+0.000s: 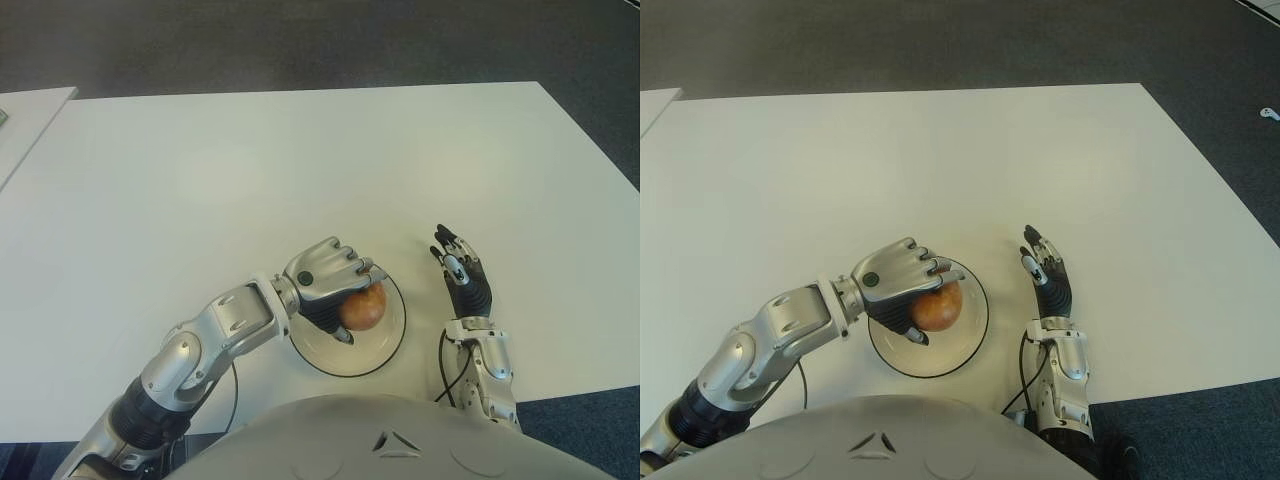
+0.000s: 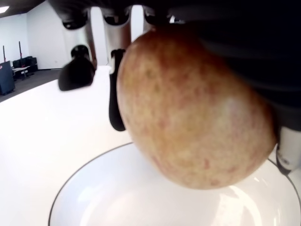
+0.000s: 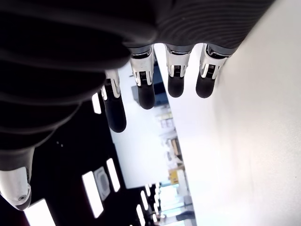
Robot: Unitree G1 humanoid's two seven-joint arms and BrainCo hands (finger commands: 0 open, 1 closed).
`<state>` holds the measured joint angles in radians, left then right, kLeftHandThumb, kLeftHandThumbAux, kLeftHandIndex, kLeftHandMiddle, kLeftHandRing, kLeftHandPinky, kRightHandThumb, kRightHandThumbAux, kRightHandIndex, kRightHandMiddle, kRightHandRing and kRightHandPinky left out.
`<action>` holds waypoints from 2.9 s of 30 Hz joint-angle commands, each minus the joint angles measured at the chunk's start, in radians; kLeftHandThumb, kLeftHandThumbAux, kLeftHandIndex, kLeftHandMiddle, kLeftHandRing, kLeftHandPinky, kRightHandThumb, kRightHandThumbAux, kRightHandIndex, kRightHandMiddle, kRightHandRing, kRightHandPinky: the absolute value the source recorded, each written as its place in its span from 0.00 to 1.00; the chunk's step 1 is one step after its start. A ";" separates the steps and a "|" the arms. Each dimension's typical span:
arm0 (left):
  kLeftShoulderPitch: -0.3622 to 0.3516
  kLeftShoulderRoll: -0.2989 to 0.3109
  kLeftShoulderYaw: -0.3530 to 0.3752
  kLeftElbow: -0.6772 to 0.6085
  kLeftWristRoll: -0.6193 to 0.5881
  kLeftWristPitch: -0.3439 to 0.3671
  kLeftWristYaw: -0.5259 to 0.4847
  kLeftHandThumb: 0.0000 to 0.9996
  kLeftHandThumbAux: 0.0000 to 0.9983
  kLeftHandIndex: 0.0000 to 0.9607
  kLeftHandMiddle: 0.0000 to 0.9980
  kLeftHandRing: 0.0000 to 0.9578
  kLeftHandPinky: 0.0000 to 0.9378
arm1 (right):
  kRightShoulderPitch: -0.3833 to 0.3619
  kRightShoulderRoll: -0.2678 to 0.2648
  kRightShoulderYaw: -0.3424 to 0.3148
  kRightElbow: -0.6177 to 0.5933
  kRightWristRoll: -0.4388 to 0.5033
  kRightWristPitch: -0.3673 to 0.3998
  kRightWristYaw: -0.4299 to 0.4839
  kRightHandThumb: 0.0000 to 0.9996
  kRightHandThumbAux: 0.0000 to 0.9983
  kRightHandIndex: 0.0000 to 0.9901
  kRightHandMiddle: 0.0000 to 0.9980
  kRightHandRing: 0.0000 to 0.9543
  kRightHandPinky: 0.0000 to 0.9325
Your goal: Put the apples into the plate.
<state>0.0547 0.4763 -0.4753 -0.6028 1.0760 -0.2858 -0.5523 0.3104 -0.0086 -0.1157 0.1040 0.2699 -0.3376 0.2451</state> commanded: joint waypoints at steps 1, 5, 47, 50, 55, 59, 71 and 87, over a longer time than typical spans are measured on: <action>-0.001 0.002 -0.005 0.032 0.016 -0.006 0.005 0.85 0.66 0.43 0.56 0.87 0.89 | 0.014 0.009 0.006 0.025 -0.012 0.038 -0.014 0.40 0.54 0.24 0.12 0.03 0.00; -0.012 0.018 0.002 0.053 -0.008 -0.022 0.000 0.85 0.66 0.44 0.57 0.87 0.88 | 0.018 0.008 0.011 0.015 -0.008 0.057 -0.017 0.39 0.53 0.24 0.11 0.01 0.00; -0.046 0.146 0.033 0.173 0.074 -0.253 0.226 0.72 0.70 0.45 0.85 0.91 0.92 | 0.019 0.010 0.006 0.020 -0.005 0.042 -0.014 0.39 0.54 0.27 0.11 0.01 0.00; -0.053 0.152 0.029 0.183 0.078 -0.265 0.237 0.72 0.70 0.45 0.84 0.91 0.92 | 0.018 0.010 0.007 0.022 -0.002 0.040 -0.010 0.38 0.54 0.26 0.12 0.02 0.02; -0.049 0.152 0.032 0.191 0.090 -0.265 0.253 0.72 0.70 0.46 0.84 0.90 0.91 | 0.021 0.011 0.011 0.018 -0.003 0.046 -0.011 0.38 0.54 0.26 0.13 0.03 0.01; -0.049 0.151 0.033 0.191 0.089 -0.261 0.247 0.71 0.70 0.46 0.84 0.90 0.91 | 0.024 0.013 0.015 0.012 -0.003 0.045 -0.010 0.38 0.54 0.26 0.13 0.03 0.01; -0.045 0.135 0.025 0.215 0.090 -0.248 0.251 0.71 0.70 0.46 0.85 0.90 0.90 | 0.034 0.009 0.022 0.005 -0.011 0.027 0.000 0.34 0.55 0.29 0.17 0.07 0.03; -0.015 0.091 0.021 0.241 0.076 -0.164 0.226 0.12 0.41 0.11 0.14 0.16 0.20 | 0.049 0.011 0.030 -0.019 0.005 0.116 -0.004 0.32 0.54 0.22 0.09 0.01 0.00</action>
<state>0.0438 0.5723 -0.4481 -0.3788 1.1592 -0.4716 -0.2913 0.3365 -0.0020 -0.0923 0.0665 0.2748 -0.2771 0.2480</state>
